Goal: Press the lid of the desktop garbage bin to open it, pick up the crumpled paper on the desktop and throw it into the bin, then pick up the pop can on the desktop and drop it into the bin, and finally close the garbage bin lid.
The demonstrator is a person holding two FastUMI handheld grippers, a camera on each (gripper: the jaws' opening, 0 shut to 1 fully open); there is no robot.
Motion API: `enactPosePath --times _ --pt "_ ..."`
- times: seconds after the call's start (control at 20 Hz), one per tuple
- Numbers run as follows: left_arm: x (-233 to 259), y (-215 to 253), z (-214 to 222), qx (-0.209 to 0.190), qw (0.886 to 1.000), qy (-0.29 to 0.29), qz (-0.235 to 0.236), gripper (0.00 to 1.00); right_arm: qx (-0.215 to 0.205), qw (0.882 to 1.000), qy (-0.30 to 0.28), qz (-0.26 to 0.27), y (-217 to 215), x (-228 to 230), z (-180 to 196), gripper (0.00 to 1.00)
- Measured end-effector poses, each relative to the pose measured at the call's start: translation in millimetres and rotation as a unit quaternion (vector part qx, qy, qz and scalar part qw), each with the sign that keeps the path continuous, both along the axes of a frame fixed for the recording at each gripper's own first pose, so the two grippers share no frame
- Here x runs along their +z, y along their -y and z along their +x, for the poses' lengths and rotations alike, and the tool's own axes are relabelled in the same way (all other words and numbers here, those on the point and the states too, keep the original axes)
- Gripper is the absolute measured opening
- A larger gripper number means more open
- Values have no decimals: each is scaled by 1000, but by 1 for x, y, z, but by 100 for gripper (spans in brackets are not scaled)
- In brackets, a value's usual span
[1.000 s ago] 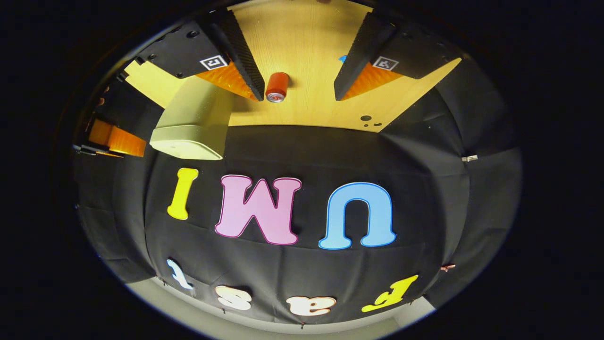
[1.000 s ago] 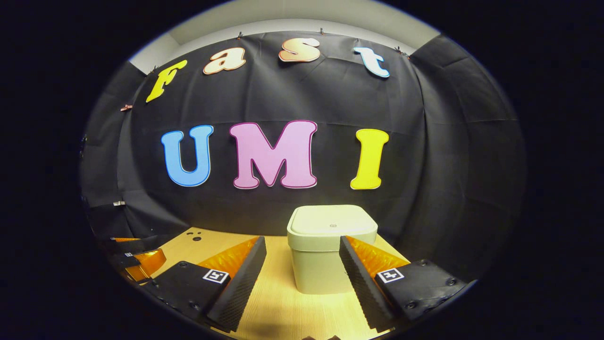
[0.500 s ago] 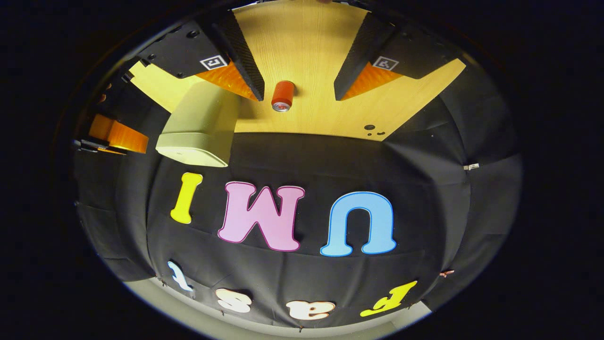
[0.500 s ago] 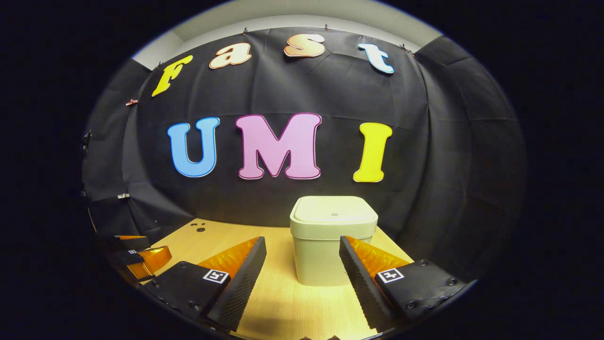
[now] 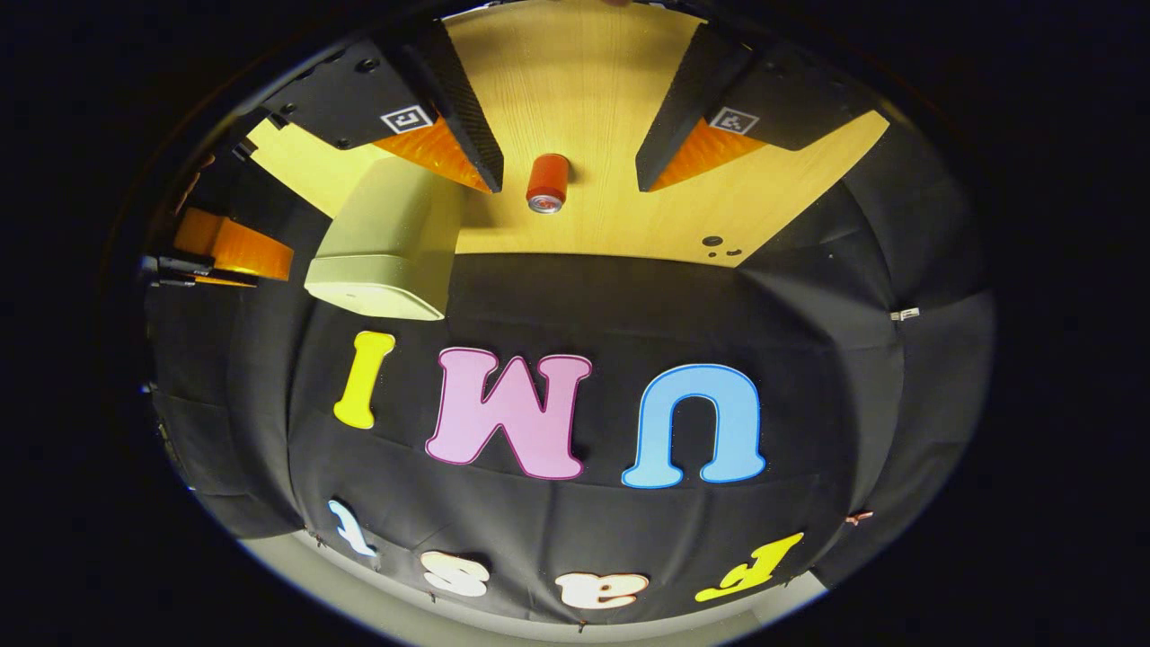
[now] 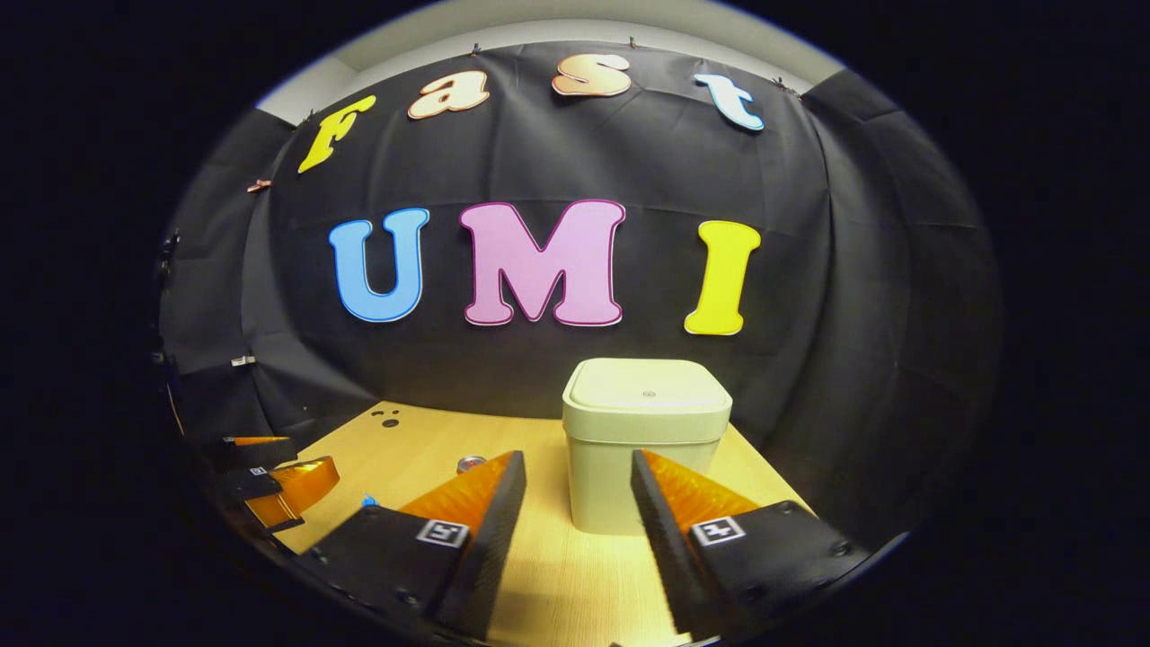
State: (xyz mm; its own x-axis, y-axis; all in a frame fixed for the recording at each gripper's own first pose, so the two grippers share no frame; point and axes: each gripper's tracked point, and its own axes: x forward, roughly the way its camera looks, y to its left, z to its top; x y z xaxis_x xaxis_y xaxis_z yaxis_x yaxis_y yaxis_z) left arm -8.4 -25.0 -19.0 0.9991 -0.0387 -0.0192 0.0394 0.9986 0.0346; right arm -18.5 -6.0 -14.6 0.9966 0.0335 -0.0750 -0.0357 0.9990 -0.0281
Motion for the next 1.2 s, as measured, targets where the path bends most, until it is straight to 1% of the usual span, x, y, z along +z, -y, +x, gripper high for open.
enactPosePath --times 0.1,0.15,0.2,0.3,0.35,0.4,0.45,0.5,0.55,0.6,0.65,0.75,0.8,0.95,1.2 --pt "2 2 1 -3 1000 4 2 95 2 1000 0 -2 0 1 1 57" --pt "2 3 1 -4 1000 5 3 95 7 1000 -1 -1 -2 0 1 55" --pt "1 4 3 -4 1000 4 4 95 10 1000 -3 -1 -3 -1 4 50" --pt "0 5 4 -6 1000 2 3 95 22 1000 -11 3 -7 -4 4 43" --pt "-1 6 3 -8 1000 1 2 96 21 1000 -17 3 -6 -7 5 27" --pt "-2 7 4 -8 1000 0 0 96 23 1000 -20 4 -6 -9 5 19" --pt "-3 7 5 -7 1000 -1 0 95 29 999 -23 8 -9 -11 4 15" --pt "-3 6 5 -6 1000 -2 1 95 34 999 -30 11 -10 -15 7 12" --pt "-4 6 6 -5 1000 -2 1 95 25 999 -33 6 -7 -17 5 12" --pt "-4 6 7 -4 1000 -3 1 95 34 999 -34 10 -8 -18 5 14" --pt "-5 6 6 -3 1000 -4 1 96 38 998 -41 17 -10 -21 2 6" --pt "-6 5 8 0 1000 -6 1 95 56 997 -52 22 -17 -25 7 7" --pt "-7 5 8 1 1000 -6 1 95 60 996 -57 27 -16 -25 1 7" --pt "-11 5 10 2 1000 -13 0 96 64 994 -80 22 -14 -37 8 5" --pt "-16 7 13 5 1000 -20 2 96 67 995 -69 21 -10 -23 23 5"
